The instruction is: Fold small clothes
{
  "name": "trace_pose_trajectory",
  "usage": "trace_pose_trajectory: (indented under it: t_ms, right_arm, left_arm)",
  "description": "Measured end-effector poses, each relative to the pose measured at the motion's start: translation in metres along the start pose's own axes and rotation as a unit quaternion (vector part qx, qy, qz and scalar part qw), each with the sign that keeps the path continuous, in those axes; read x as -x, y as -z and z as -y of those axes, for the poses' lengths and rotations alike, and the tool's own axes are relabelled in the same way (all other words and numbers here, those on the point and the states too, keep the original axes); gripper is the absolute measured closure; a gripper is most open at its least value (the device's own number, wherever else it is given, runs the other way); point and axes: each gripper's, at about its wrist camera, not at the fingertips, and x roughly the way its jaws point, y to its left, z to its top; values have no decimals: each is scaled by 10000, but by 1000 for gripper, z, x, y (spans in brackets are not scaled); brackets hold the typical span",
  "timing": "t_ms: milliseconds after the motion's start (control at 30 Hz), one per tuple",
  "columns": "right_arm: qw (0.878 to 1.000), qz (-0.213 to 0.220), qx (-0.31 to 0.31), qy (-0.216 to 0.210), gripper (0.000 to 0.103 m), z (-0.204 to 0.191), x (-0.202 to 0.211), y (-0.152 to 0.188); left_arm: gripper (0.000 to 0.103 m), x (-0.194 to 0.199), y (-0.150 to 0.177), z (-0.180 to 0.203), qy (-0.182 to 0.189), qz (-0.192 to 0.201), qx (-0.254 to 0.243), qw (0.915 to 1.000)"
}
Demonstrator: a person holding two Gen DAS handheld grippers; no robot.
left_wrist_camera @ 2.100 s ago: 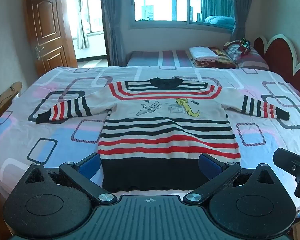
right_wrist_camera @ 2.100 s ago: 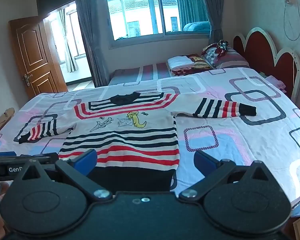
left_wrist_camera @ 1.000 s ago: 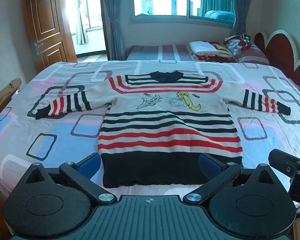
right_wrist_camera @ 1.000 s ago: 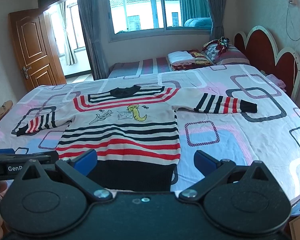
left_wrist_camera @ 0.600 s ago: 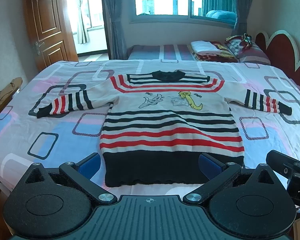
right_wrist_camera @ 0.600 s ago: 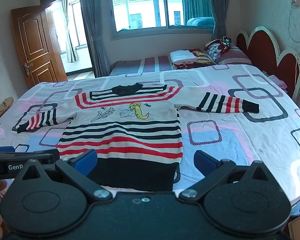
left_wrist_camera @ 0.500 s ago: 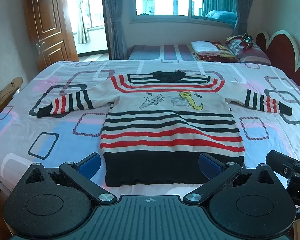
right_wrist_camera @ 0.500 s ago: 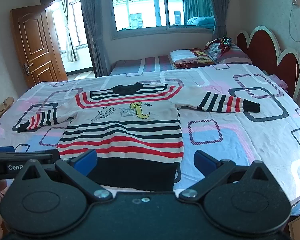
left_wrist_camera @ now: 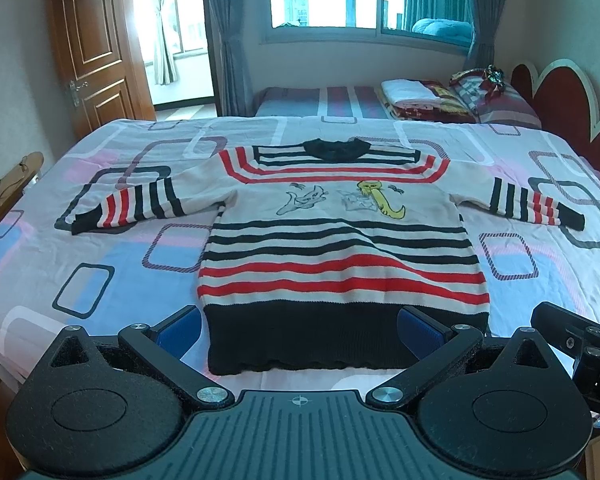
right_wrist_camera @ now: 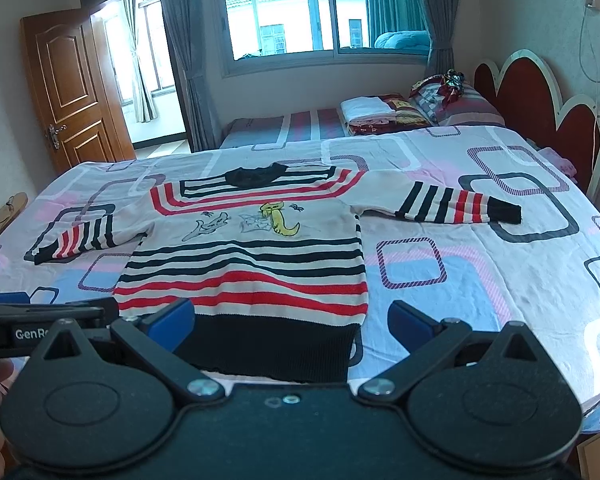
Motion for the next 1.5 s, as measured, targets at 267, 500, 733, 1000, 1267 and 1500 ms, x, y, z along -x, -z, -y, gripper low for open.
trace_pose_trajectory:
  t_ms: [267, 500, 733, 1000, 1267, 1500]
  right_arm:
    - [10000, -47, -33, 20, 1, -1, -7, -1]
    - [9999, -86, -68, 83, 1, -1, -17, -5]
    - [9997, -135, -112, 142, 1, -1, -33, -12]
    - [9988, -65, -150, 459, 1, 6, -60, -20]
    - [9951, 69, -282, 941, 1, 22, -110, -38]
    - [9900, 60, -602, 1275, 6, 42, -152, -55]
  left_arm:
    - [0, -8, -3, -1, 120, -87, 86, 9999]
    - [0, -22, -12, -2, 167, -198, 56, 9996]
    - [0, -41, -25, 0, 166, -178, -18, 9997]
    - [0, -87, -47, 4, 206, -238, -182, 9993]
    - [0, -149, -86, 7, 528, -199, -363, 9977]
    - [0, -206, -114, 12, 845, -345, -348, 9952]
